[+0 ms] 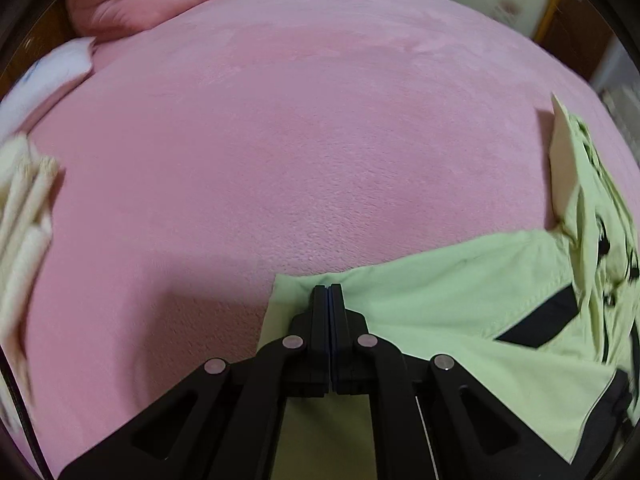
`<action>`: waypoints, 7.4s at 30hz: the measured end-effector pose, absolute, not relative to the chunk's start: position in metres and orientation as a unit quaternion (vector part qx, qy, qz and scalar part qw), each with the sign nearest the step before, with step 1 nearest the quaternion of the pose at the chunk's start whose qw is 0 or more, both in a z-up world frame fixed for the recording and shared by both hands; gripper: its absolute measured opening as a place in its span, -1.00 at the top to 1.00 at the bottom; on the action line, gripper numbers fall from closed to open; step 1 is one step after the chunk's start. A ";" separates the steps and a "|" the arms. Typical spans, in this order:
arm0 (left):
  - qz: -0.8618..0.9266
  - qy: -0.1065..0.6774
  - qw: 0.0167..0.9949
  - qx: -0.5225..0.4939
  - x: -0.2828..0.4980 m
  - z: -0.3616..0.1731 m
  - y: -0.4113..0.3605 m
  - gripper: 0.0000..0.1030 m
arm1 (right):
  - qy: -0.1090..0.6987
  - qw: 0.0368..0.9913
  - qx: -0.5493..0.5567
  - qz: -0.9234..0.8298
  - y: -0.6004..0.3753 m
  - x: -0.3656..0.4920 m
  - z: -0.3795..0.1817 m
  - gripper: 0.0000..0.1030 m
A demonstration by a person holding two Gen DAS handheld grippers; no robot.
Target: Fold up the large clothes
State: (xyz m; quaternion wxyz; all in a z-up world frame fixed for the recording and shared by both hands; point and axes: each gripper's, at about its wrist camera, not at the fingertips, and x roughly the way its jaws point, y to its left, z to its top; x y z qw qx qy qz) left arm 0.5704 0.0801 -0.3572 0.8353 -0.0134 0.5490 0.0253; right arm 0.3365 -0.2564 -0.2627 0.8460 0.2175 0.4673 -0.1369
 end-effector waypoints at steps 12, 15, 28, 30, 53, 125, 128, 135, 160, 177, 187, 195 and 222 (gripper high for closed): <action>-0.058 0.614 0.781 -0.096 0.487 -0.344 0.026 0.98 | 0.548 0.754 0.333 0.139 -0.100 0.411 -0.301 1.00; -0.020 0.613 0.782 -0.110 0.477 -0.359 0.045 0.98 | 0.542 0.775 0.303 0.121 -0.112 0.412 -0.297 1.00; 0.035 0.608 0.790 -0.072 0.488 -0.350 0.101 0.95 | 0.481 0.830 0.257 -0.119 -0.254 0.336 -0.257 0.93; -0.001 0.608 0.788 -0.099 0.477 -0.341 0.090 0.94 | 0.469 0.824 0.314 -0.041 -0.236 0.331 -0.256 0.93; 0.065 0.651 0.751 -0.090 0.418 -0.355 0.150 0.98 | 0.560 0.763 0.303 -0.112 -0.254 0.286 -0.291 1.00; -0.082 0.667 0.732 0.109 0.169 -0.229 -0.308 -0.71 | 0.535 0.733 0.351 -0.230 -0.503 0.022 -0.225 -0.48; -0.086 0.669 0.726 0.133 0.169 -0.236 -0.338 -0.71 | 0.540 0.716 0.365 -0.251 -0.534 0.011 -0.241 -0.48; -0.094 0.673 0.710 0.184 0.175 -0.252 -0.385 -0.71 | 0.520 0.691 0.415 -0.284 -0.594 -0.016 -0.276 -0.47; -0.112 0.632 0.749 0.163 0.172 -0.223 -0.381 -0.71 | 0.391 0.800 0.304 -0.338 -0.584 -0.001 -0.175 0.85; -0.067 0.538 0.834 0.106 0.245 -0.167 -0.181 -0.71 | 0.294 0.910 0.257 -0.137 -0.358 0.157 -0.078 0.84; -0.059 0.587 0.805 0.057 0.294 -0.228 -0.062 -0.71 | 0.379 0.880 0.271 -0.096 -0.232 0.248 -0.202 0.83; -0.137 0.587 0.797 0.024 0.304 -0.249 -0.053 -0.71 | 0.460 0.835 0.292 -0.078 -0.217 0.262 -0.262 0.36; -0.125 0.628 0.767 -0.046 0.354 -0.340 -0.191 -0.35 | 0.459 0.813 0.325 -0.150 -0.364 0.152 -0.243 -0.41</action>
